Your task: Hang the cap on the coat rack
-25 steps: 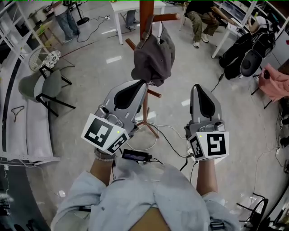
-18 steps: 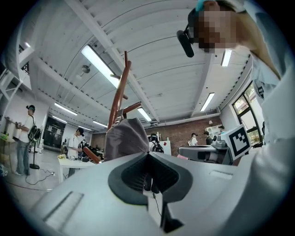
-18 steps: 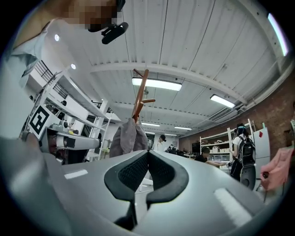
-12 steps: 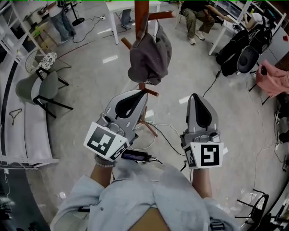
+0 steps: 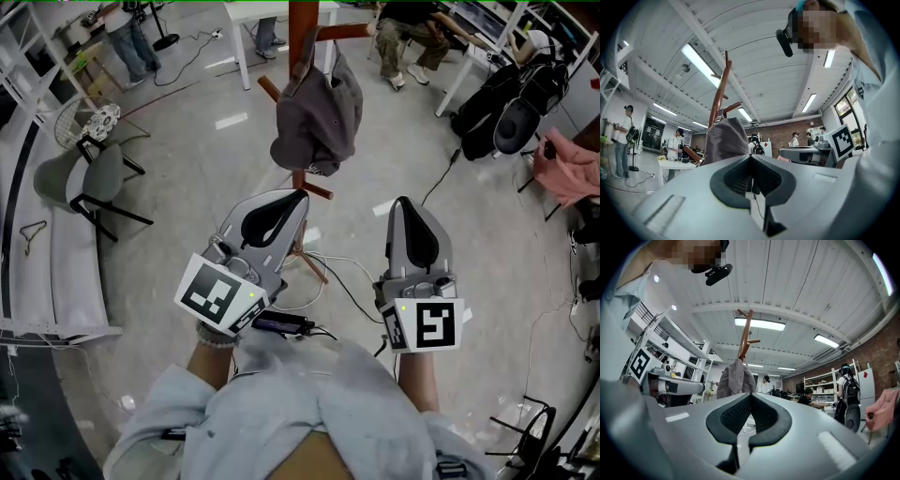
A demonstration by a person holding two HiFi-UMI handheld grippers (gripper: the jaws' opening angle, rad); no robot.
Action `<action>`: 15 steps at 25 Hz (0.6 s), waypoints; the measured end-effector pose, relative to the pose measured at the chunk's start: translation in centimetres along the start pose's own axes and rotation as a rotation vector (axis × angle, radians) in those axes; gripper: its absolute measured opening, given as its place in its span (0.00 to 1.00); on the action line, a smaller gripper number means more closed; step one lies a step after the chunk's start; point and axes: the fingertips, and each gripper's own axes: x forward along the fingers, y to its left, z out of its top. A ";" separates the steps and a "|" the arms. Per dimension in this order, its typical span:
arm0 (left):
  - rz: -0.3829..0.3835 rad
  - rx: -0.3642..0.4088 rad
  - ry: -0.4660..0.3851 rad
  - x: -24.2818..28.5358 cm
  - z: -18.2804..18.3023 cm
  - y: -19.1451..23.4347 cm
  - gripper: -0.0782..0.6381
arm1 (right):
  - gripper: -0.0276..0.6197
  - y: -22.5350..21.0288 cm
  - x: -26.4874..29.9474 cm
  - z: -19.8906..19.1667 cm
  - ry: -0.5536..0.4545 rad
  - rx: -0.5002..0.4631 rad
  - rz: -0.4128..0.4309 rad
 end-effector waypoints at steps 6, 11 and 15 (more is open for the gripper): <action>-0.003 -0.001 0.003 -0.1 -0.1 -0.1 0.11 | 0.05 0.1 -0.1 0.0 0.003 -0.004 0.004; -0.001 -0.005 0.006 -0.1 -0.3 -0.1 0.11 | 0.05 0.2 0.0 -0.1 0.007 -0.006 0.007; -0.001 -0.006 0.007 -0.2 -0.2 -0.1 0.11 | 0.05 0.3 0.0 0.1 0.007 -0.007 0.009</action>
